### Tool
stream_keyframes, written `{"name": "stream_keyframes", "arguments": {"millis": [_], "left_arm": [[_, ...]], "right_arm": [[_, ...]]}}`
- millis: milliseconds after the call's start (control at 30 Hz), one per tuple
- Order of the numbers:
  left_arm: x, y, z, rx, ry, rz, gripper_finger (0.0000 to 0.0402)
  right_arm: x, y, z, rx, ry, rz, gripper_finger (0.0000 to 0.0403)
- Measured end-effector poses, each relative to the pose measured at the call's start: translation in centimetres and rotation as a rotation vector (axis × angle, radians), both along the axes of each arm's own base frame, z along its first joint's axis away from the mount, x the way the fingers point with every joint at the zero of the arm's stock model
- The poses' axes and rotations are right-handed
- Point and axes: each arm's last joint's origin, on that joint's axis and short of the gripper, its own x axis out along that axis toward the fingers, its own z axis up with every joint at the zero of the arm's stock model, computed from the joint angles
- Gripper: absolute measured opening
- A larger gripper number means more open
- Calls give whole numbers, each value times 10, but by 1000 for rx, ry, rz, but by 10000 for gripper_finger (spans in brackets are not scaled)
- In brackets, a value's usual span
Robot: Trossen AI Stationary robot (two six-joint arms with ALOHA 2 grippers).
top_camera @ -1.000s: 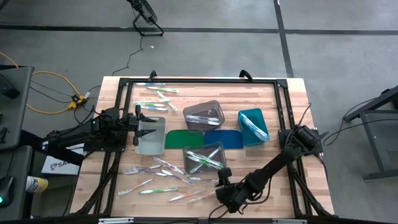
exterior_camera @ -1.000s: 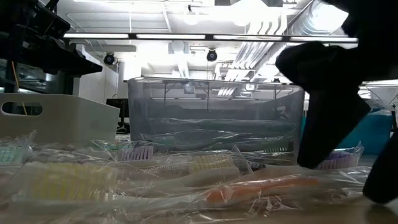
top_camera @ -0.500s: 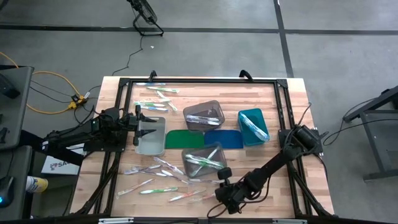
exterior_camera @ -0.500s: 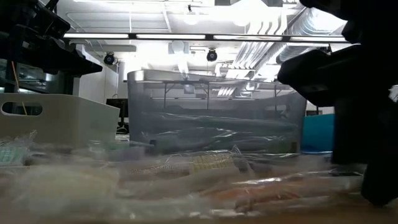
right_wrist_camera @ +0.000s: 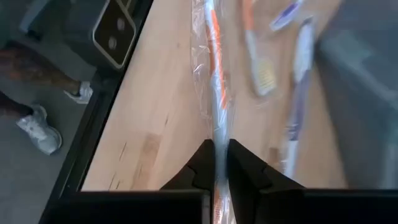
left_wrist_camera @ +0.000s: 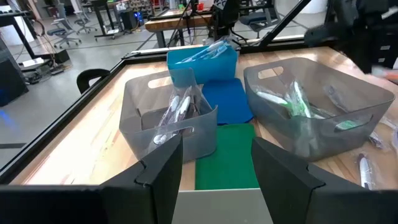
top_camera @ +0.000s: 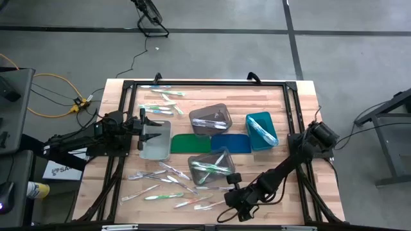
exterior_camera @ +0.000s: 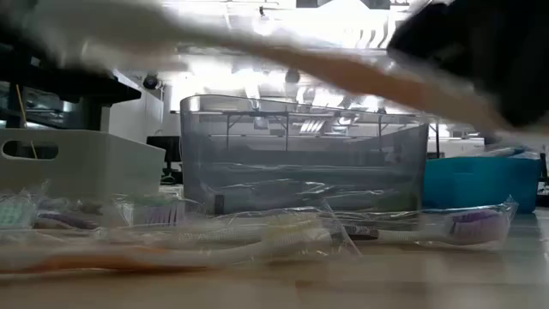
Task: Pick & Place Toothbrushes
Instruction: Put the orange toothbrush into the gray bin
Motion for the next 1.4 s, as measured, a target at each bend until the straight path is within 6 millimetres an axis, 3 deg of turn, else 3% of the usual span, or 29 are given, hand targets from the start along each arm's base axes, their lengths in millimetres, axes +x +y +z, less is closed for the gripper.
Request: {"name": "stream_keyframes", "arguments": {"millis": [267, 467, 633, 833, 1033, 1400], "left_arm": [[0, 1, 0, 30, 4, 26, 187], [0, 3, 1, 113, 9, 97, 187], [0, 3, 1, 21, -5, 110, 187], [0, 4, 9, -91, -103, 141, 187], [4, 4, 31, -62, -316, 108, 187], [36, 13, 50, -298, -391, 81, 187]], "right_arm": [[-6, -29, 55, 37, -101, -132, 15], [-9, -68, 95, 58, -201, -355, 16], [-6, -103, 118, 165, -274, -555, 16], [4, -136, 127, 222, -312, -667, 16], [20, -166, 131, 272, -362, -696, 15], [54, -219, 146, 228, -671, -619, 15]]}}
